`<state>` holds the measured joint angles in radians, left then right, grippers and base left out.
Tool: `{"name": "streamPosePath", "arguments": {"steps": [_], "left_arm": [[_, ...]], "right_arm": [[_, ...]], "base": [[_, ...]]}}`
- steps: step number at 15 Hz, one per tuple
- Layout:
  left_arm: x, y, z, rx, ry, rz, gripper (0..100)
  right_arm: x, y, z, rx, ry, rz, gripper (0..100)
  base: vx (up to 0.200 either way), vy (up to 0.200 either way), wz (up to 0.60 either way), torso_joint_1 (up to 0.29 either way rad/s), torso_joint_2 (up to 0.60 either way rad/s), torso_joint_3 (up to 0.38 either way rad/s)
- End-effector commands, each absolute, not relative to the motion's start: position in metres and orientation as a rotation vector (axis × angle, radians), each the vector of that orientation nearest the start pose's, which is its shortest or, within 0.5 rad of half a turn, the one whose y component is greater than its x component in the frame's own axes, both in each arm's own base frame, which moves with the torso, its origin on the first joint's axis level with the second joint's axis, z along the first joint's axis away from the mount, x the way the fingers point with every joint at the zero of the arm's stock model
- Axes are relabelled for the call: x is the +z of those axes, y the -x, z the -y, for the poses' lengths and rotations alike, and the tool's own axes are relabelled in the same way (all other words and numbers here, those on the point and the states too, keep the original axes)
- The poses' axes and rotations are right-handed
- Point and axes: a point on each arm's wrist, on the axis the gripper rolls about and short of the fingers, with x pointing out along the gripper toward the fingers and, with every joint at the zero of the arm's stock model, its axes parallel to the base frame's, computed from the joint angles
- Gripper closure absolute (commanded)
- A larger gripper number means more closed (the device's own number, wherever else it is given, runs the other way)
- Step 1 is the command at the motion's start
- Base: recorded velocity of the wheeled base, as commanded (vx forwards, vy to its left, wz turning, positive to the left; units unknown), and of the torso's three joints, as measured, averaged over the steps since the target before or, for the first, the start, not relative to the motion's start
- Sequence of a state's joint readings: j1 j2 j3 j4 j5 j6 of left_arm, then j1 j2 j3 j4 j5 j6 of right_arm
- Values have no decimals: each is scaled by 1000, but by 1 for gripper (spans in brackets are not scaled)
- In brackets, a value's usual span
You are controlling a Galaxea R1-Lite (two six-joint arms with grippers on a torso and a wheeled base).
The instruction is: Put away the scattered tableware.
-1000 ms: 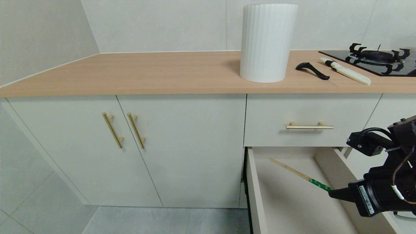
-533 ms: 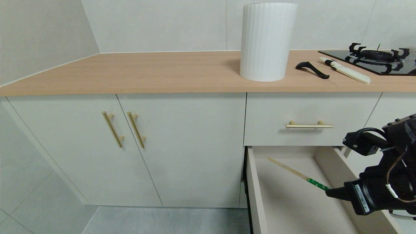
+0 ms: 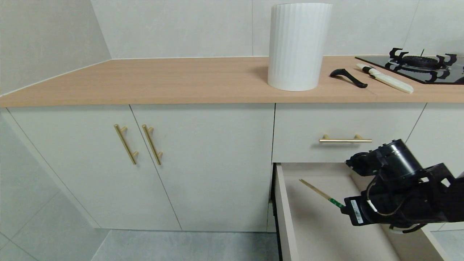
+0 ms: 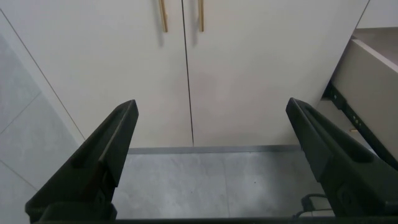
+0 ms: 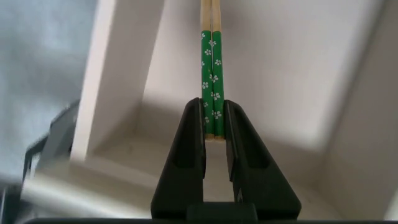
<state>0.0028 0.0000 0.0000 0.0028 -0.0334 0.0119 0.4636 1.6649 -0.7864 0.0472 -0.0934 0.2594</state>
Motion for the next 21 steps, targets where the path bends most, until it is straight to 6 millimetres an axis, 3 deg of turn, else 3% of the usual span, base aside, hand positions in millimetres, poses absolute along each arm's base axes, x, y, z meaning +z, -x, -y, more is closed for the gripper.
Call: {"name": "streamPosePath", "arguments": {"steps": [1,7,16,21], "left_arm": [[75,23,1,-31,-12,-4,0],[75,23,1,-31,-12,-4,0],[75,23,1,-31,-12,-4,0],[75,23,1,-31,-12,-4,0]], "right_arm": [[85,-258,-125,179,15,-1013,100],[39,-284,-135,122,-51,-1023,100],[-13,-290,-142,51,25,-1100,100],[-23,-294,-144,34,31,-1077,100]], "base": [[0,0,0,0,0,0],[0,0,0,0,0,0],[0,0,0,0,0,0],[0,0,0,0,0,0]]}}
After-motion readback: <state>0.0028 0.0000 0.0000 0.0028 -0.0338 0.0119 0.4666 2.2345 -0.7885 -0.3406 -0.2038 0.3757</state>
